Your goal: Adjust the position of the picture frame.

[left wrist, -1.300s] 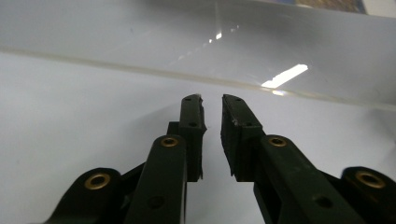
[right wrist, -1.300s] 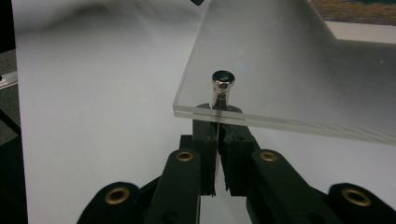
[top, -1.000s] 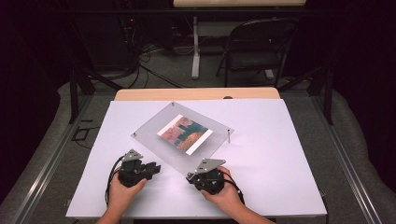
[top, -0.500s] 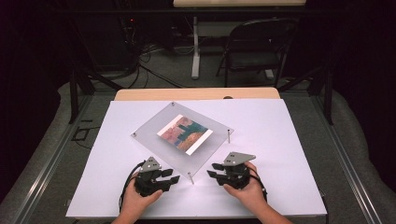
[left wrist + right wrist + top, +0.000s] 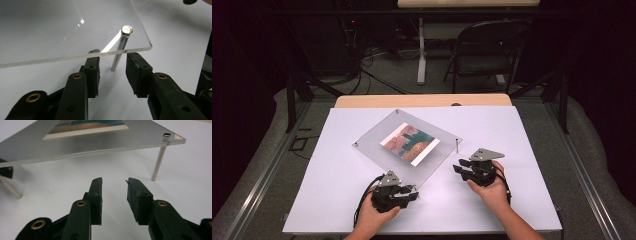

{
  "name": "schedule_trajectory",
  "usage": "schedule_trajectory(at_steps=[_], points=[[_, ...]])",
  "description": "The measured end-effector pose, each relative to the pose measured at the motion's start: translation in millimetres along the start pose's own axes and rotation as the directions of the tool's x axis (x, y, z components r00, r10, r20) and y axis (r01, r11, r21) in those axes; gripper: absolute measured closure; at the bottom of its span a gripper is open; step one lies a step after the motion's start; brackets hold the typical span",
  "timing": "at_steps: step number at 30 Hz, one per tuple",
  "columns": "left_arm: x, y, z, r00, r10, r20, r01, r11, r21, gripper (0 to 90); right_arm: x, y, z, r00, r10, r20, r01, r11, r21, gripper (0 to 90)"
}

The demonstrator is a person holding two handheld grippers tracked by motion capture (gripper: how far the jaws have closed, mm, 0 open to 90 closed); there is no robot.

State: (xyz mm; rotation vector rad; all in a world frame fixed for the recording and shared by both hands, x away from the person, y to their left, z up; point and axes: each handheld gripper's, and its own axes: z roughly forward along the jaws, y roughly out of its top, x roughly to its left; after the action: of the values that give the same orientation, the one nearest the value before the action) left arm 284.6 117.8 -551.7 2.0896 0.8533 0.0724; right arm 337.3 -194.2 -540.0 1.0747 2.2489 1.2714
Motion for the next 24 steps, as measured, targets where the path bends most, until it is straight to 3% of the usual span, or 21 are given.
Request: schedule_trajectory(at_steps=[7, 12, 15, 22, 24], points=[[-2.0, 2.6, 10.3, 0.9999, -0.014, 0.002, 0.014, 0.9997, -0.021, 72.8, -18.5, 1.9, 7.2, 0.9985, 0.018, 0.052, -0.017, 1.0, -0.005, 65.2], [-3.6, 3.2, 13.5, 0.9998, 0.017, -0.005, -0.017, 0.9998, -0.013, 84.0, -28.0, 0.0, 21.5, 0.9955, 0.052, 0.08, -0.052, 0.999, 0.01, 65.4], [-4.9, 3.9, 12.9, 0.9993, 0.035, -0.015, -0.035, 0.9994, -0.007, 84.9, -29.4, 1.2, 27.4, 0.9951, 0.046, 0.087, -0.048, 0.999, 0.012, 65.6], [-3.0, 2.2, 5.0, 0.9996, 0.014, -0.024, -0.014, 0.9999, 0.003, 85.2, -29.9, 6.6, 40.7, 0.9944, 0.056, 0.09, -0.056, 0.998, 0.005, 65.6], [-2.4, -0.9, 1.3, 0.9988, 0.006, -0.048, -0.006, 1.0, -0.001, 85.2, -29.3, 6.5, 44.3, 0.9943, 0.049, 0.094, -0.051, 0.999, 0.011, 65.7]])
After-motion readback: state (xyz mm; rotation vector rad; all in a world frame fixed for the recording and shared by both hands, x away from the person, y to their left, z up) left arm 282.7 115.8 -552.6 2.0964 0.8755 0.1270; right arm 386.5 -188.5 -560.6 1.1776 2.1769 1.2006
